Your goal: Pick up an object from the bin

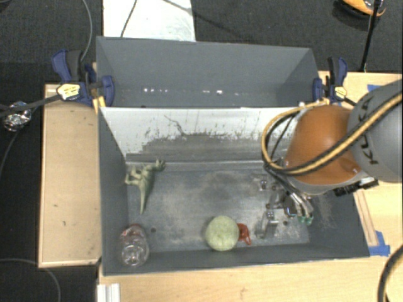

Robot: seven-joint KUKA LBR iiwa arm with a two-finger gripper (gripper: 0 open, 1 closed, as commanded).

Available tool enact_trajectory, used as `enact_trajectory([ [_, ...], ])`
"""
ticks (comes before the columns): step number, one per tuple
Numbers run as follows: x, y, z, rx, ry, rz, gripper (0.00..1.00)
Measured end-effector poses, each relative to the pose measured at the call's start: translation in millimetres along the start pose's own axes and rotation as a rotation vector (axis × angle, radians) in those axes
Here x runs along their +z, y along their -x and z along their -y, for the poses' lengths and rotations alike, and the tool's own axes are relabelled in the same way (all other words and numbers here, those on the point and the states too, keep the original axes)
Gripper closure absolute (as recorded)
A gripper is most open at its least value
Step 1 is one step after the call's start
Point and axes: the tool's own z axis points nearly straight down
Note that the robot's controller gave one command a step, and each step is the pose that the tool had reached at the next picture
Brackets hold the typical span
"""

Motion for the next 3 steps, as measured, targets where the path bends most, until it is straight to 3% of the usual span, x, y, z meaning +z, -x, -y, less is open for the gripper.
enact_trajectory([
  [1,0.1,0.3,-0.1,-0.001,0.000,0.000,0.00],
  [2,17.6,-2.9,-7.4,-0.074,0.000,0.001,0.00],
  [3,42.7,-0.9,-52.4,-0.297,-0.001,0.000,0.00],
])
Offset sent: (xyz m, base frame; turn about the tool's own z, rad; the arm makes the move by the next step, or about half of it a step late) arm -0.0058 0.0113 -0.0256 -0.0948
